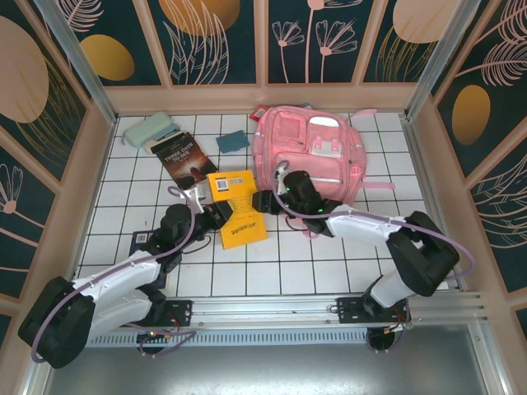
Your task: Pack the student bag
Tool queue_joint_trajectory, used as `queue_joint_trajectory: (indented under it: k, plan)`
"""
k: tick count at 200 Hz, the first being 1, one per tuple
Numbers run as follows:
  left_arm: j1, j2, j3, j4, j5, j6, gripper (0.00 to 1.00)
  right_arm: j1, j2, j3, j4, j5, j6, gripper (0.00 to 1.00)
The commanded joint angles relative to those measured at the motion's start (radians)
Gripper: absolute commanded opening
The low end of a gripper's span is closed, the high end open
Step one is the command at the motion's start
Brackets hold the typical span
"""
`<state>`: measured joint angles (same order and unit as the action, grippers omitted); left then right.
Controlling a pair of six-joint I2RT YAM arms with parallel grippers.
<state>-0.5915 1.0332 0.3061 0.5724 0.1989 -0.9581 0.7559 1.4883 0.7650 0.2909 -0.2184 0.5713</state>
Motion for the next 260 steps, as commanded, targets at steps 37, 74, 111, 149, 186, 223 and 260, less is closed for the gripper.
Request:
queue_joint_trajectory:
  k: [37,74,111,149,186,223,260]
  plan:
    - [0.013,0.138,0.167,0.235,0.195,-0.001,0.00,-0.142,-0.124,-0.163,0.292,-0.357,0.076,0.68]
    - [0.017,0.230,0.252,0.330,0.280,-0.047,0.00,-0.187,-0.138,-0.201,0.406,-0.429,0.130,0.78]
    - [0.018,0.254,0.284,0.377,0.328,-0.080,0.00,-0.254,-0.122,-0.242,0.564,-0.523,0.215,0.79]
    - [0.016,0.288,0.284,0.475,0.370,-0.141,0.00,-0.278,-0.089,-0.237,0.650,-0.585,0.263,0.80]
    - [0.017,0.308,0.287,0.471,0.375,-0.135,0.00,-0.292,-0.058,-0.240,0.754,-0.642,0.324,0.83]
    - [0.018,0.311,0.292,0.414,0.356,-0.093,0.00,-0.304,-0.084,-0.258,0.760,-0.645,0.331,0.56]
    - [0.021,0.351,0.294,0.420,0.368,-0.090,0.00,-0.325,-0.132,-0.283,0.723,-0.638,0.320,0.04]
